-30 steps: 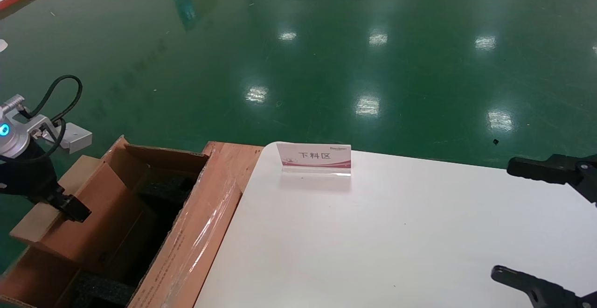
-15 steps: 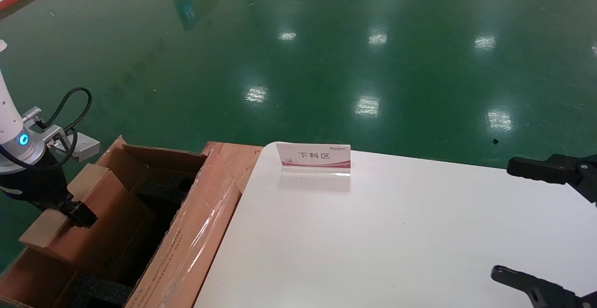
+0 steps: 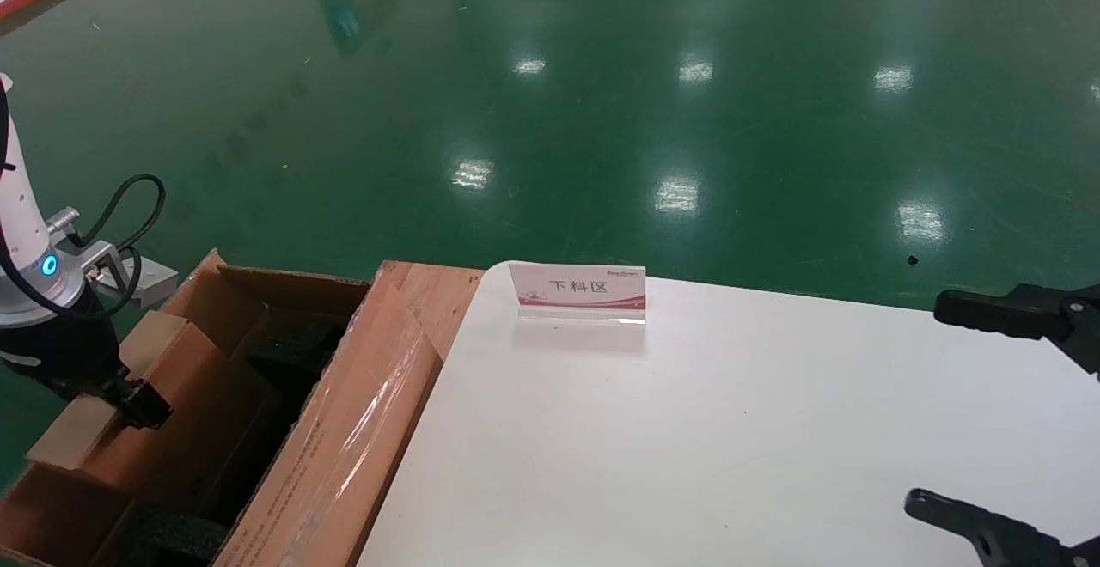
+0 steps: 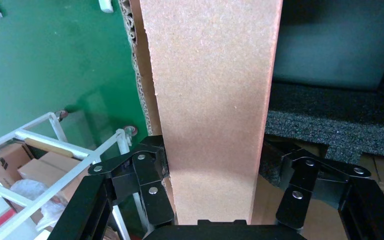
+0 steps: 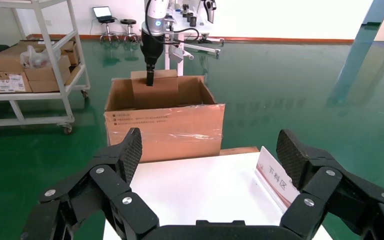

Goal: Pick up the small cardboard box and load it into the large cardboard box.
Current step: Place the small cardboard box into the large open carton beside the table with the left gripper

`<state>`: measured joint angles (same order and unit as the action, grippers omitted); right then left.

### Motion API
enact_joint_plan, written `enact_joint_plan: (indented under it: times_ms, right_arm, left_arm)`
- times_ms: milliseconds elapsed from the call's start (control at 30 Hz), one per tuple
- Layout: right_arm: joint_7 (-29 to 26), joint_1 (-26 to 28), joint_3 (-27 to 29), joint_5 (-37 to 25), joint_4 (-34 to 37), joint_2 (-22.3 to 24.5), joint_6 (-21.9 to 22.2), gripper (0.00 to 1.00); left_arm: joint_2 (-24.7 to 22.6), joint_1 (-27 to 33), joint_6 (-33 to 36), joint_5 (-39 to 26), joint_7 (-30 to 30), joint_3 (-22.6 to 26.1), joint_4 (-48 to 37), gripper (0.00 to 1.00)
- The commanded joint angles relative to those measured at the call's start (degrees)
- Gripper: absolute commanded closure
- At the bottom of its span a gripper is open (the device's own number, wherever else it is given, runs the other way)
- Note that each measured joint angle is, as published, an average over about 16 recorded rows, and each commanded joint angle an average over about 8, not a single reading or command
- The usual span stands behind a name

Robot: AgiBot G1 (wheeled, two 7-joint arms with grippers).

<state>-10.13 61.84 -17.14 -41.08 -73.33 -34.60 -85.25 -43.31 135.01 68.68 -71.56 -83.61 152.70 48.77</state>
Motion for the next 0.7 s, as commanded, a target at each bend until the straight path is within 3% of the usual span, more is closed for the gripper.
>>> enact_joint_plan:
  times_ms: [33, 700]
  right_arm:
    - [0.0, 0.0, 0.0, 0.0, 0.0, 0.0, 0.0, 0.00]
    - [0.0, 0.0, 0.0, 0.0, 0.0, 0.0, 0.0, 0.00]
  left_arm:
    - [-0.1, -0.3, 0.1, 0.1, 0.0, 0.0, -0.5, 0.00]
    - [0.1, 0.2, 0.1, -0.2, 0.0, 0.1, 0.2, 0.00]
